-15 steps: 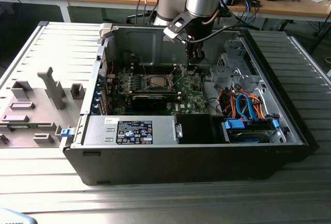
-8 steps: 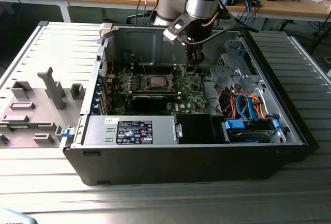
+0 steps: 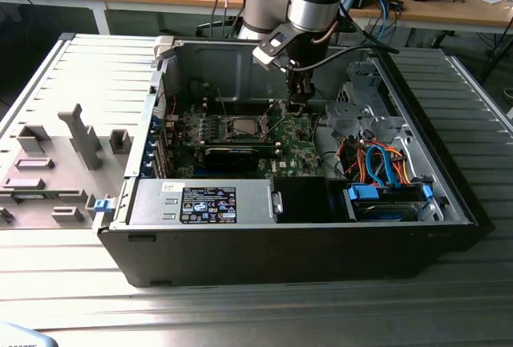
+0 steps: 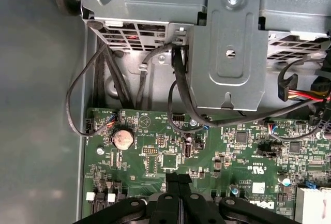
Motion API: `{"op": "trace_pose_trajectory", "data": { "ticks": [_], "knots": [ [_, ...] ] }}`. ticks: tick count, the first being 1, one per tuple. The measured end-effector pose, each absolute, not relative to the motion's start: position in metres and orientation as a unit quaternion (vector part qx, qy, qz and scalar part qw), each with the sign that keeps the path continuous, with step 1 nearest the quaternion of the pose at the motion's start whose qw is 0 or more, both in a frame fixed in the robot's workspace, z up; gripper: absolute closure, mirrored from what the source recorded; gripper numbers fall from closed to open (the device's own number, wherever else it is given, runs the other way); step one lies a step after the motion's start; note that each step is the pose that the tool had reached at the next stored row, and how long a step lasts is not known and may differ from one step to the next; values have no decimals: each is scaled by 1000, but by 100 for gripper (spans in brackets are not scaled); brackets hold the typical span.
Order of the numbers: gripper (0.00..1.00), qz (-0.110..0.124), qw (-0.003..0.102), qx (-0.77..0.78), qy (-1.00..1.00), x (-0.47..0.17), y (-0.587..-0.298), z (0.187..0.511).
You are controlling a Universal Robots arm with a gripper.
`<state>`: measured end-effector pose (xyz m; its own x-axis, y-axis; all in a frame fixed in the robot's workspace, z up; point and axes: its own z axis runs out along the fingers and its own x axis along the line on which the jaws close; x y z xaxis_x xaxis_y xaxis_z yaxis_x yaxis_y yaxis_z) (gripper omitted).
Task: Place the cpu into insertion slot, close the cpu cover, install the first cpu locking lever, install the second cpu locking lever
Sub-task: 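Close the cpu cover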
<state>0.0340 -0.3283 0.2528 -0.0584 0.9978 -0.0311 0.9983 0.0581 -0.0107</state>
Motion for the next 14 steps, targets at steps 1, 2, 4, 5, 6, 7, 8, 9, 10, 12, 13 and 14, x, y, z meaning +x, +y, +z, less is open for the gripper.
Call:
{"op": "trace_pose_trajectory", "data": {
  "ticks": [1,2,4,5,6,7,8,9,10,12,13,14],
  "knots": [
    [89,-15,8,686,727,33,-328,253],
    [89,-14,7,686,727,32,-328,253],
    [89,-14,7,686,727,29,-328,253],
    [89,-14,7,686,727,28,-328,253],
    [89,-14,7,686,727,26,-328,253],
    [89,-13,6,686,727,25,-328,253],
    [89,-13,6,686,727,23,-328,253],
    [89,-13,6,686,727,22,-328,253],
    [89,-13,6,686,727,20,-328,253],
    [89,-13,6,686,727,18,-328,253],
    [89,-12,6,686,727,16,-328,253],
    [89,-12,5,686,727,15,-328,253]
  ]
}}
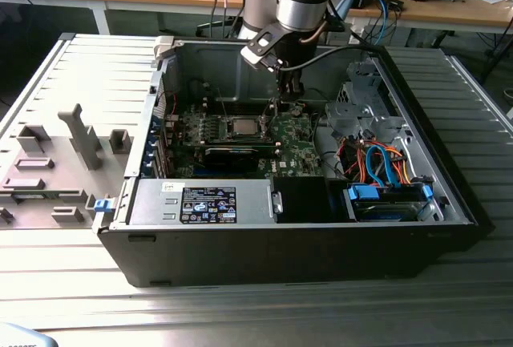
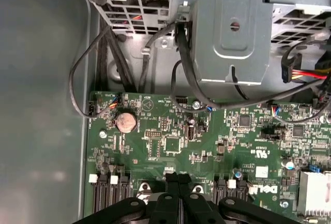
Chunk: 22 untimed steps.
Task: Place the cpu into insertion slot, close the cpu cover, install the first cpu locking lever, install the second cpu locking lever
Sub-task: 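Close the cpu cover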
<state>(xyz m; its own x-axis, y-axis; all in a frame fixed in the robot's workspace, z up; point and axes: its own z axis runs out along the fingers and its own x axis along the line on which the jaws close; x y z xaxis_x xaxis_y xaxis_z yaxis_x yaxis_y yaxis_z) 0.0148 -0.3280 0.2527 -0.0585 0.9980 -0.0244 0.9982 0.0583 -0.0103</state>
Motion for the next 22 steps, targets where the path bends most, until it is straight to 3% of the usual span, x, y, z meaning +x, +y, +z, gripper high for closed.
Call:
{"op": "trace_pose_trajectory", "data": {
  "ticks": [22],
  "knots": [
    [89,-11,4,686,727,-8,-328,252]
  ]
}}
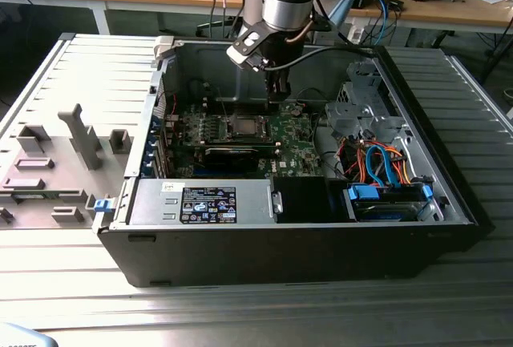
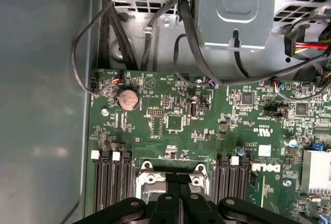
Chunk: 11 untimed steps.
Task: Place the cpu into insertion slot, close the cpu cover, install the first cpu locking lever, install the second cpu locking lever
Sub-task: 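Close the cpu cover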
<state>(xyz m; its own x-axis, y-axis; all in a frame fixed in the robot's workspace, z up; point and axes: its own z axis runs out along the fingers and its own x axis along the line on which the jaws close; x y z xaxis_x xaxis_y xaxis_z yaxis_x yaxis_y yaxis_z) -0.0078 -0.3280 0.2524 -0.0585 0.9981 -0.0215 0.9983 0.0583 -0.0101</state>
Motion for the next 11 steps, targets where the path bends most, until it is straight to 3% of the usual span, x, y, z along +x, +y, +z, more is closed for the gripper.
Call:
{"op": "trace_pose_trajectory", "data": {
  "ticks": [11],
  "knots": [
    [89,-10,4,686,727,-19,-328,251]
  ]
}}
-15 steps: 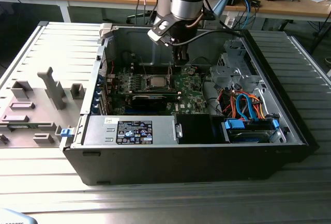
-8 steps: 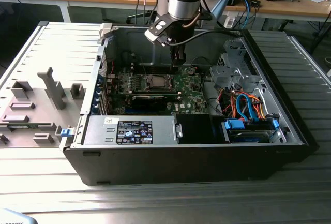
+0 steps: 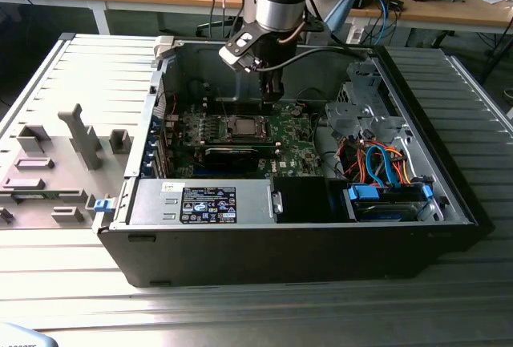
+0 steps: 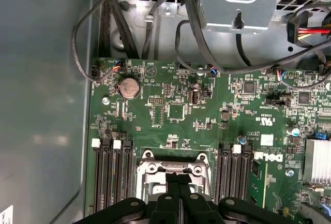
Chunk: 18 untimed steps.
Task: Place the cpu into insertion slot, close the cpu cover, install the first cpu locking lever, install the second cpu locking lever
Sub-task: 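Close the cpu cover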
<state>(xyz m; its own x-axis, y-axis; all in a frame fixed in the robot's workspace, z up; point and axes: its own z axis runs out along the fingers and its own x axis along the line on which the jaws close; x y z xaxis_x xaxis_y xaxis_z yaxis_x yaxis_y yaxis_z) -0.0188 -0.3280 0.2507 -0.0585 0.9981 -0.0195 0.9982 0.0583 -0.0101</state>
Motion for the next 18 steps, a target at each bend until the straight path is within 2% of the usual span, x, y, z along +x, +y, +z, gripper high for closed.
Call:
{"op": "trace_pose_trajectory", "data": {
  "ticks": [18],
  "knots": [
    [89,-10,4,686,727,-29,-328,247]
  ]
}}
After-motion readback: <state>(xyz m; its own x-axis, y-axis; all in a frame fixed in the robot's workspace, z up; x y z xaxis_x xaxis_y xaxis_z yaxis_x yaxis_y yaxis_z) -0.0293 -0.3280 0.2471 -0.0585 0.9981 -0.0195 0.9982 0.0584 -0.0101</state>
